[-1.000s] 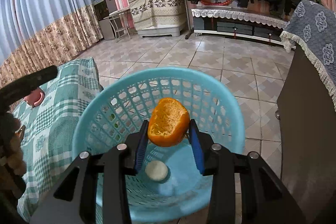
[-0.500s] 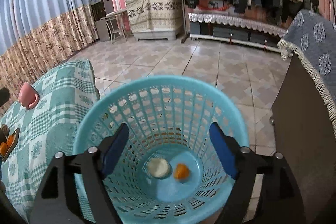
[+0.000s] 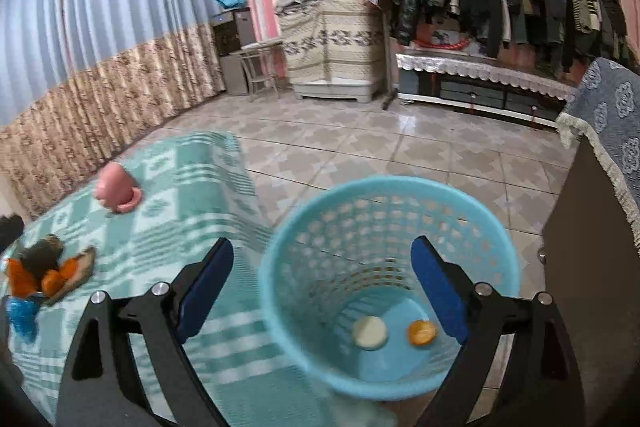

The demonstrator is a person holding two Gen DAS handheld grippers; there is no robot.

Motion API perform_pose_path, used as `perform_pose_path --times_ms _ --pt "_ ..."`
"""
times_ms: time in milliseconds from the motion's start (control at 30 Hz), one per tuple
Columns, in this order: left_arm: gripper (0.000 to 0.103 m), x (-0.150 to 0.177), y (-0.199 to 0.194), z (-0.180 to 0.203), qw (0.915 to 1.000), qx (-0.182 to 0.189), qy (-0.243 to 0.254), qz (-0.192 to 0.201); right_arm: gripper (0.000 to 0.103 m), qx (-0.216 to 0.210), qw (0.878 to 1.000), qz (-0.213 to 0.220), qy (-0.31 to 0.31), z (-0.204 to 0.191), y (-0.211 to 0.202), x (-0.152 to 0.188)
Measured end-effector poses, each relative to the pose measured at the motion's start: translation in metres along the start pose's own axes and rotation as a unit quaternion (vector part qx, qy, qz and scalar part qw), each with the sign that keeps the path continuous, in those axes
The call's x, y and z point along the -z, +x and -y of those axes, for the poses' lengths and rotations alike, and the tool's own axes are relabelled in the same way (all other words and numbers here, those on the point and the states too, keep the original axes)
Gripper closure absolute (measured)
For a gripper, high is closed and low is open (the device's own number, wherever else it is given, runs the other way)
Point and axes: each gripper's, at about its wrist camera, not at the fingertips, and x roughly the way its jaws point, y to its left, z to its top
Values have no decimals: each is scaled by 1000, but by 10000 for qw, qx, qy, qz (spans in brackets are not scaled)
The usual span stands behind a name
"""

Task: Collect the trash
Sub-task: 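Open the left gripper to drop the lid while the right gripper drops the peel, then grasp the blue plastic bag with the left gripper while the right gripper grasps an orange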

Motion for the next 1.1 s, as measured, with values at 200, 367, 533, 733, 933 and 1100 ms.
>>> perform_pose_path --times_ms 200,367,533,733,933,1100 --pt "5 20 -28 -45 9982 -563 -208 59 14 -360 9986 46 -388 -55 -10 11" --pt "5 48 -46 -86 9924 -1188 -325 -39 14 -645 9951 -140 -742 -101 -7 24" --pt "5 81 -51 -128 9884 -1320 -648 -383 14 -861 9916 -285 -922 -134 -3 38" --pt "6 113 -44 -151 9835 -1458 -846 -657 14 -827 9870 -325 -1337 -156 6 62" --pt "7 122 -21 -177 9781 -1487 -1164 -881 14 -778 9862 -519 -1368 -155 21 71" --pt "42 125 -6 -185 9781 -1328 -1259 -991 14 -693 9855 -653 -1407 -155 30 75"
